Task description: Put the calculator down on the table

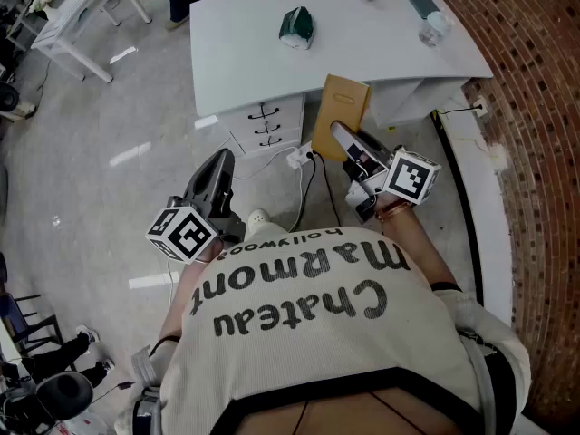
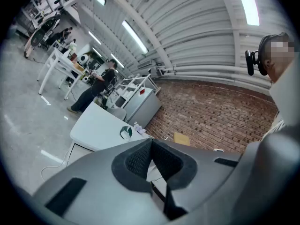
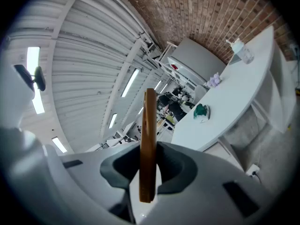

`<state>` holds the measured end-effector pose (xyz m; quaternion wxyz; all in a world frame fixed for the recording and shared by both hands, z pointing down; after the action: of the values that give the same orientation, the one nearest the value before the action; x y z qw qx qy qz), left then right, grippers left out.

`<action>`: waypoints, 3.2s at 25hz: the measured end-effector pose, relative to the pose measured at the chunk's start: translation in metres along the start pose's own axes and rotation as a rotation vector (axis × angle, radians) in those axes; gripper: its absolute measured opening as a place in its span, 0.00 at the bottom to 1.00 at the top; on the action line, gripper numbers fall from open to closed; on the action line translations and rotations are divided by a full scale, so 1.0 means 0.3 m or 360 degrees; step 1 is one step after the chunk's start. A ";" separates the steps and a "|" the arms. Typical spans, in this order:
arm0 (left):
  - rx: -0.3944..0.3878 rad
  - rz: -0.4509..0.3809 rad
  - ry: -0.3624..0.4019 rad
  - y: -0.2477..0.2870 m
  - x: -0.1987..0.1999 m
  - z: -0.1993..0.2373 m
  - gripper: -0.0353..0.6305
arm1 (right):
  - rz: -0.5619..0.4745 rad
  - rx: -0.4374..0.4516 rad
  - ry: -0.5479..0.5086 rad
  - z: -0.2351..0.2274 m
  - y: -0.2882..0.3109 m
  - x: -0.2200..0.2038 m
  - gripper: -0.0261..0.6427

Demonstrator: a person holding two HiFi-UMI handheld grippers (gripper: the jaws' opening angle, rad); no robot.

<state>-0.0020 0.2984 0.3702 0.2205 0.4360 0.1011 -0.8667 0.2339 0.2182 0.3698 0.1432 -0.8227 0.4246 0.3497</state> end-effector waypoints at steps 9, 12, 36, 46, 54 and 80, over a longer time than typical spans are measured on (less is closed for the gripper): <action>0.0011 -0.0038 0.0024 0.000 0.008 -0.013 0.06 | -0.0011 0.0006 0.0033 -0.019 -0.022 0.010 0.18; 0.0012 -0.0042 0.0019 -0.001 0.013 0.005 0.06 | 0.0018 -0.0025 0.0059 -0.043 -0.007 -0.013 0.18; 0.0064 0.0043 0.0013 0.284 0.420 0.549 0.06 | -0.0012 -0.0143 0.0103 -0.106 0.628 0.148 0.18; 0.0009 0.0085 0.0137 0.413 0.640 0.743 0.06 | -0.0157 -0.0233 0.0266 -0.143 0.874 0.219 0.18; -0.0025 0.0092 0.0057 0.421 0.665 0.871 0.06 | -0.0156 -0.0303 0.0328 -0.209 0.984 0.190 0.17; 0.0059 -0.0033 0.0031 0.724 0.808 1.012 0.06 | -0.0100 -0.0301 0.0323 -0.414 1.249 0.514 0.18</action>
<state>-0.2423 -0.0762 0.3620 0.2023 0.4473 0.0917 -0.8664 0.0518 -0.1645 0.3740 0.0322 -0.8765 0.3762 0.2986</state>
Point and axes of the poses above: the fingertips, and each gripper's own axes: y forward along the fingers, z to its left, x out of its top, the point moved 3 cm from there along -y, backward along the fingers, and after that the axes turned 5 degrees about -x, right-handed, at the moved point
